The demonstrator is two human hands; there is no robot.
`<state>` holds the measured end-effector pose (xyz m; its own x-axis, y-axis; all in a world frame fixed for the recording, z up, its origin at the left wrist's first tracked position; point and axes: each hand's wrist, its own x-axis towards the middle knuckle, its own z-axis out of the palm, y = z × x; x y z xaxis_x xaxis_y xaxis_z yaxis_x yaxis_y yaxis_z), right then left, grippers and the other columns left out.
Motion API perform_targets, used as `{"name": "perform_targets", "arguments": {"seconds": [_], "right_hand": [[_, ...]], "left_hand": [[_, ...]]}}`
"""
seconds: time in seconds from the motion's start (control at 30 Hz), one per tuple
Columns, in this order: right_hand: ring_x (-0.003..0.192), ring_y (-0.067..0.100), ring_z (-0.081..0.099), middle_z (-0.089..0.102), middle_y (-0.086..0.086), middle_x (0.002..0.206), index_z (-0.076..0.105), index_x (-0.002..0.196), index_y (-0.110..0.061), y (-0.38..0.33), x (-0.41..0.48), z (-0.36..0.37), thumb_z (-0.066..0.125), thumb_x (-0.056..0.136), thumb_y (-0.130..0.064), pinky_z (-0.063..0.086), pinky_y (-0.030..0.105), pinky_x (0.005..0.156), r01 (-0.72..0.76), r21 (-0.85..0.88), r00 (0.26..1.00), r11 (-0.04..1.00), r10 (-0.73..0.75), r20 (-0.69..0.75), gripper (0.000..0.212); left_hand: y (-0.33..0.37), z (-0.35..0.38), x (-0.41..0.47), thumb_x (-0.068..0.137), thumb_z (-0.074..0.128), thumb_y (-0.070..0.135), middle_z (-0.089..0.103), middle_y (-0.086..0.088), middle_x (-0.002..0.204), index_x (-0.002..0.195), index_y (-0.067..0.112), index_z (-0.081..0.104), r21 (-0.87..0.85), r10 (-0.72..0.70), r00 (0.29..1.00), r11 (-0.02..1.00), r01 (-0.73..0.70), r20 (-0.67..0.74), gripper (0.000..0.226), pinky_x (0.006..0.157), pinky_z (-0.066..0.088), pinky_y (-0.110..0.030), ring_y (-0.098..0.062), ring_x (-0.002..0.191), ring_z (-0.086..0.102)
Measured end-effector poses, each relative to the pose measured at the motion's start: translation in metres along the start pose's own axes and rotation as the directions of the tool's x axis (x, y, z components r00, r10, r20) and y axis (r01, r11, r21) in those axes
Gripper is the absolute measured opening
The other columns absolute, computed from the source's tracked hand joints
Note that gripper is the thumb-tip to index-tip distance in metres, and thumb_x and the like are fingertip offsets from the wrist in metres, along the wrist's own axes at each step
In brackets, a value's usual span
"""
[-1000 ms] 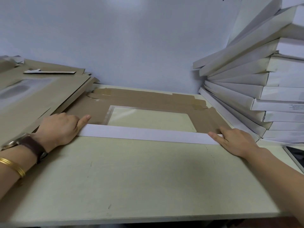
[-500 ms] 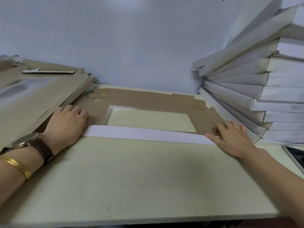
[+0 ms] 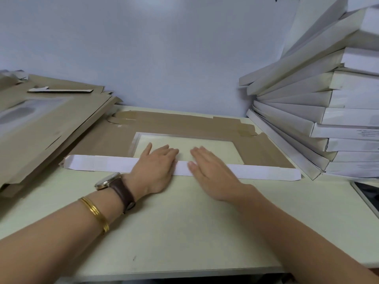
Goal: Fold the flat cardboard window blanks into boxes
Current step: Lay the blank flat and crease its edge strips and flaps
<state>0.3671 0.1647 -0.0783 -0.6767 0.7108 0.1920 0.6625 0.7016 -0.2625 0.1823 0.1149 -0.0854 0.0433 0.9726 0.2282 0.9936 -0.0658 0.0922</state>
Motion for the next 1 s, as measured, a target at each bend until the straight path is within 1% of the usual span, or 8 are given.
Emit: {"name": "perform_targets", "arguments": {"seconds": [0.07,0.2,0.3,0.4,0.6,0.73,0.9,1.0], "right_hand": [[0.149,0.012,0.002,0.011,0.002,0.162,0.016,0.154,-0.011,-0.019,0.011,0.009,0.018,0.102,-0.05,-0.002,0.027,0.119,-0.017,0.02,0.997,1.0,0.016,0.07,0.065],[0.149,0.011,-0.005,0.001,0.002,0.163,0.004,0.155,-0.012,-0.028,0.025,0.019,0.011,0.098,-0.059,-0.005,0.033,0.121,-0.078,0.035,0.975,0.996,0.069,0.212,0.074],[0.149,0.011,-0.007,-0.002,0.0,0.163,-0.001,0.155,-0.013,-0.026,0.027,0.023,0.009,0.097,-0.062,-0.004,0.034,0.121,-0.09,0.024,0.961,0.996,0.081,0.263,0.077],[0.148,0.009,-0.008,-0.004,-0.003,0.163,-0.002,0.155,-0.015,-0.018,0.026,0.022,0.008,0.094,-0.066,-0.004,0.033,0.121,-0.09,0.016,0.955,0.996,0.082,0.285,0.08],[0.148,0.007,-0.01,-0.006,-0.005,0.163,0.0,0.155,-0.019,0.013,0.016,0.012,0.009,0.095,-0.066,-0.004,0.03,0.12,-0.072,-0.049,0.954,0.996,0.083,0.288,0.077],[0.147,0.006,-0.011,-0.008,-0.007,0.162,0.0,0.155,-0.02,0.052,0.002,-0.002,0.011,0.098,-0.06,-0.006,0.029,0.118,-0.143,-0.094,0.947,0.985,0.164,0.277,0.071],[0.147,0.004,-0.008,-0.005,-0.01,0.162,0.003,0.155,-0.023,0.095,-0.02,-0.02,0.013,0.1,-0.056,-0.002,0.03,0.12,-0.239,-0.129,0.933,0.962,0.264,0.243,0.065],[0.147,0.002,-0.007,-0.003,-0.012,0.162,0.006,0.155,-0.026,0.111,-0.029,-0.029,0.015,0.101,-0.054,-0.001,0.026,0.116,-0.274,-0.138,0.929,0.952,0.299,0.22,0.062]], "left_hand": [[0.006,0.004,0.004,0.103,0.018,0.034,0.02,0.006,0.159,0.153,0.024,0.016,0.062,-0.009,0.998,0.998,0.006,0.056,0.052,0.119,0.0,-0.048,-0.012,0.148,0.011],[0.003,0.007,0.006,0.101,0.016,0.037,0.003,0.004,0.162,0.154,0.03,0.006,0.104,-0.034,0.983,0.994,0.015,0.181,0.054,0.12,0.0,-0.048,-0.019,0.149,0.0],[0.002,0.008,0.008,0.101,0.015,0.04,-0.003,0.003,0.162,0.154,0.032,0.003,0.097,-0.04,0.969,0.995,0.017,0.244,0.054,0.12,0.003,-0.047,-0.021,0.149,-0.002],[-0.001,0.007,0.008,0.101,0.011,0.044,-0.006,0.004,0.162,0.154,0.034,0.001,0.076,-0.044,0.961,0.997,0.024,0.273,0.054,0.12,0.003,-0.046,-0.02,0.149,-0.004],[-0.022,0.005,0.0,0.101,0.007,0.049,-0.006,0.01,0.162,0.152,0.037,-0.001,-0.01,-0.11,0.958,0.993,0.116,0.265,0.054,0.12,-0.001,-0.042,-0.013,0.149,-0.006],[-0.044,0.002,-0.01,0.1,0.006,0.052,-0.004,0.013,0.161,0.151,0.041,-0.001,0.014,-0.158,0.955,0.987,0.16,0.249,0.053,0.12,-0.001,-0.041,-0.011,0.148,-0.005],[-0.069,-0.004,-0.022,0.099,0.005,0.053,-0.005,0.013,0.161,0.151,0.043,-0.002,0.052,-0.212,0.945,0.977,0.206,0.248,0.054,0.12,-0.001,-0.043,-0.009,0.148,-0.006],[-0.082,-0.007,-0.027,0.099,0.005,0.053,-0.006,0.014,0.161,0.151,0.043,-0.003,0.056,-0.234,0.938,0.972,0.227,0.257,0.053,0.12,0.0,-0.043,-0.009,0.148,-0.006]]}}
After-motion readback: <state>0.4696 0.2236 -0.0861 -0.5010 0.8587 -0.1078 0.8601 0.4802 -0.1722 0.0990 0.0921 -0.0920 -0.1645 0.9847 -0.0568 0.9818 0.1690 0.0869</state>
